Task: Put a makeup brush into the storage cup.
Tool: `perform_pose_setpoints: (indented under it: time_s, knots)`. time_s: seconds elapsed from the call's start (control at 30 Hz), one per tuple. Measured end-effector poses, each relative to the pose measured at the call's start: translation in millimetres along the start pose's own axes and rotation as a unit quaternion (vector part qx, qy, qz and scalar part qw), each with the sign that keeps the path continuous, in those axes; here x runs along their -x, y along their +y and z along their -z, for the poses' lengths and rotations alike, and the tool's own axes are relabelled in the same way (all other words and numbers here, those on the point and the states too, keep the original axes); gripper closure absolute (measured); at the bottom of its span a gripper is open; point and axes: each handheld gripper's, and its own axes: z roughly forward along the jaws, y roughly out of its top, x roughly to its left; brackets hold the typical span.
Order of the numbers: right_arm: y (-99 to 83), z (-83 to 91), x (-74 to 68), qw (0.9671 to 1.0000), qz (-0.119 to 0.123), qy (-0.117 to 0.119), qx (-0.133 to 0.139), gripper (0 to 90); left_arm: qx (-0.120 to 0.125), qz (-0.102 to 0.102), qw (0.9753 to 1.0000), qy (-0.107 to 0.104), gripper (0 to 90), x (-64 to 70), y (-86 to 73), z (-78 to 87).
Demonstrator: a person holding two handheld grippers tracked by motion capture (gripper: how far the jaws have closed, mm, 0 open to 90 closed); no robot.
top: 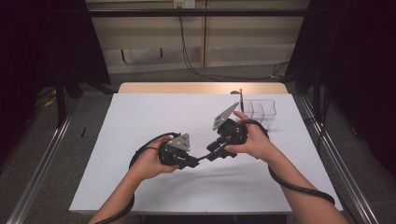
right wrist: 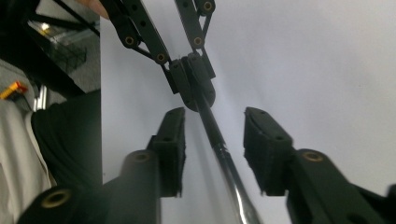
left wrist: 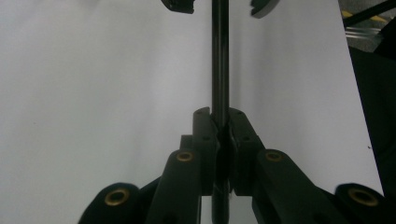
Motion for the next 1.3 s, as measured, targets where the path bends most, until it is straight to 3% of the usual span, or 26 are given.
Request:
perform_pose_setpoints:
  time_s: [0.07, 0.23, 0.37, 0.77, 0.9, 1.03, 1.2, 1.3]
  knots:
    - [-2.7, 1.1, 1.2, 0.9998, 0.0, -0.002, 0.017, 43.8, 0.006, 0.007, 1.0, 0.001, 83.8, -0.5, -0.9, 1.0]
    - [-12.7, 5.0, 3.9, 0.9978, -0.015, -0.007, 0.063, 25.6, 0.014, 0.015, 0.9998, 0.001, 83.8, -0.5, -3.4, 1.7]
    - [-22.8, 7.8, 6.1, 0.995, -0.027, -0.01, 0.095, 20.0, 0.021, 0.021, 0.9996, 0.004, 83.8, -0.9, -4.2, 3.0]
    - [-48.6, 12.9, 8.0, 0.9824, -0.048, -0.038, 0.176, 15.9, 0.041, 0.038, 0.9984, 0.011, 83.7, -1.9, -7.0, 7.6]
    - [-55.3, 14.6, 7.9, 0.9763, -0.051, -0.038, 0.207, 14.7, 0.053, 0.044, 0.9975, 0.014, 83.7, -2.8, -7.6, 8.1]
    - [-60.7, 13.7, 8.0, 0.9734, -0.055, -0.038, 0.219, 14.3, 0.07, 0.051, 0.9961, 0.015, 83.7, -2.5, -7.5, 8.1]
    - [-66.3, 13.4, 8.6, 0.9654, -0.06, -0.034, 0.252, 14.2, 0.096, 0.061, 0.9934, 0.013, 83.7, -1.4, -8.7, 7.4]
    - [-68.4, 11.7, 8.5, 0.9637, -0.062, -0.033, 0.258, 13.9, 0.108, 0.067, 0.9918, 0.014, 83.7, -0.6, -9.8, 6.4]
